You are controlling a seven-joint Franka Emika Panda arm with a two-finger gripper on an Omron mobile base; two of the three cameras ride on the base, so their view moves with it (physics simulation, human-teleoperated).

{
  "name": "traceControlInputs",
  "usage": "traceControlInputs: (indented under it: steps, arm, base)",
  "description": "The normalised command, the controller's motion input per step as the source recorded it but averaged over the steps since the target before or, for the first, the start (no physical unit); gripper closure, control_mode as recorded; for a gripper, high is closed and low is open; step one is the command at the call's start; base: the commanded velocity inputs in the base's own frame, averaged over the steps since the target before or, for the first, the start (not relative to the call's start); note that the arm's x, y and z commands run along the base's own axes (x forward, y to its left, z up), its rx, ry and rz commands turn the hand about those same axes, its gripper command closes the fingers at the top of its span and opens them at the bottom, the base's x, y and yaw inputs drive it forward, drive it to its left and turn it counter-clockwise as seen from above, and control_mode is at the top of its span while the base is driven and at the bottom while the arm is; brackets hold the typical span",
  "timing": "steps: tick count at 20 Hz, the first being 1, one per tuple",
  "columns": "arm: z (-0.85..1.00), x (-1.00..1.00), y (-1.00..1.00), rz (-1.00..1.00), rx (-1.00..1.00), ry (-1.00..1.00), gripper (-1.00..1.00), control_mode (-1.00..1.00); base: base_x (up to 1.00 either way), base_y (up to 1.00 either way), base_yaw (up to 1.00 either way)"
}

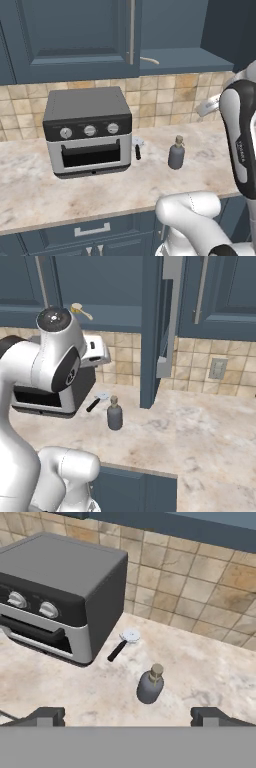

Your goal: Pick the dish brush and soap dispenser from the cabinet and place them on the counter.

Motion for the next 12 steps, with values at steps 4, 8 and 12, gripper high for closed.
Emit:
traceControlInputs:
  steps: [4, 8, 12]
  arm:
    - [0.16, 0.12, 0.00, 0.00, 0.00, -0.07, -1.00, -1.00]
    - [0.17, 0.27, 0.00, 0.05, 0.00, 0.00, -1.00, -1.00]
    - [0.21, 0.27, 0.00, 0.05, 0.00, -0.06, -1.00, -1.00]
  base:
    - [0.00, 0.00, 0.00]
    - [0.00, 0.00, 0.00]
    - [0.00, 0.00, 0.00]
